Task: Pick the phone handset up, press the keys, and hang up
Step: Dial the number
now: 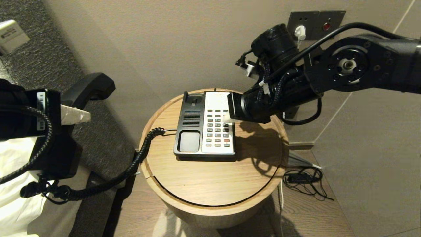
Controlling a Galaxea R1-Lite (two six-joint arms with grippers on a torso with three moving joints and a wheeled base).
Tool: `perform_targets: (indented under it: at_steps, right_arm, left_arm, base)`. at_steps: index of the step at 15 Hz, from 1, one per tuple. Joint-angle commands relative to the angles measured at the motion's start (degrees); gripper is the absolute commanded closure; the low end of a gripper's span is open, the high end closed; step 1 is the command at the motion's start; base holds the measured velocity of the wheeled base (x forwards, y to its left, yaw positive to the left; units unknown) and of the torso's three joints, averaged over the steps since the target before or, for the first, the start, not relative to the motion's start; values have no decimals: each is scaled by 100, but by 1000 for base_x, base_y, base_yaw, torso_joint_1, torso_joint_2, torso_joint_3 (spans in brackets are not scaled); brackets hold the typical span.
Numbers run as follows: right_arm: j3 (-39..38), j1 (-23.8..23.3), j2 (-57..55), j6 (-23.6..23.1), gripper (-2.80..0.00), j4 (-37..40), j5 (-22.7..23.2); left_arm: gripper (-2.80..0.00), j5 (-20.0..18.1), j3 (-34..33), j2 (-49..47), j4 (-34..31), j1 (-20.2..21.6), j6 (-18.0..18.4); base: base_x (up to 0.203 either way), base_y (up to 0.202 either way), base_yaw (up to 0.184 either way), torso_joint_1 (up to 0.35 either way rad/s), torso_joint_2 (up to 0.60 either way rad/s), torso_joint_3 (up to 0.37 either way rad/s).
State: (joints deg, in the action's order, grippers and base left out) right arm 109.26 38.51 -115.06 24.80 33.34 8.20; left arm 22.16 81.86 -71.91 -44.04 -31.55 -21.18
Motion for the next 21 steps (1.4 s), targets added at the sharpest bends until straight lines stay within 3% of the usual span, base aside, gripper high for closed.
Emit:
perform_targets:
  at_steps: [1, 21]
  right_arm:
    - [40, 22, -61, 8, 0, -7, 0]
    - [154, -160, -228, -19, 0, -361, -56]
  left_arm:
    - [0, 8, -21, 2, -25, 17, -18]
    - [0, -1, -179, -7, -7, 44, -27]
  base:
    - [0, 0, 0, 0, 0, 0]
    - [0, 0, 0, 0, 0, 0]
